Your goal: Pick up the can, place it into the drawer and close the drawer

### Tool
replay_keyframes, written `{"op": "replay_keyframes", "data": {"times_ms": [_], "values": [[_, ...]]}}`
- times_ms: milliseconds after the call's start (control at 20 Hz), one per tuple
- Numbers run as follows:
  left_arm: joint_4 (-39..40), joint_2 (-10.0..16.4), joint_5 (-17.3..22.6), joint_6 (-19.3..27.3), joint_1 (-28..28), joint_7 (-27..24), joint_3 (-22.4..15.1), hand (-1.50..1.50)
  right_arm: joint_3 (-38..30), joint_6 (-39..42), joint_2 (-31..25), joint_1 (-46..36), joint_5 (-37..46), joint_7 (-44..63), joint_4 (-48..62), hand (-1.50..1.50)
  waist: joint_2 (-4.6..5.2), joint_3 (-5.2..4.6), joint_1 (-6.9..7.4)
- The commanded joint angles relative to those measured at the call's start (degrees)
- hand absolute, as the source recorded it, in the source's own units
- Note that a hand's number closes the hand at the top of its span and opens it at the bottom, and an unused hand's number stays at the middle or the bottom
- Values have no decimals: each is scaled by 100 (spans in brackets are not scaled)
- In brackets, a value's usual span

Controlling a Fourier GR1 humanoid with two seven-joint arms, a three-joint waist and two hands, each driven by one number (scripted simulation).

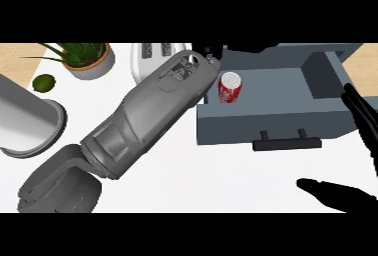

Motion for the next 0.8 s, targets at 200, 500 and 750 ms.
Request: {"op": "replay_keyframes", "data": {"times_ms": [200, 500, 750], "values": [[-118, 0, -42, -37, -68, 216, 116, -150, 750, -426, -71, -679, 1798, 114, 1200, -150, -56, -3, 237], [-820, 330, -300, 37, 220, 659, 30, -150, 868, -1755, 340, -630, 2548, -426, 2922, -150, -111, 1, 423], [-1181, 906, -517, -156, 449, 1075, 8, -150, 714, -2380, 747, -1277, 2662, -395, 3982, -150, -100, 0, 415]]}}
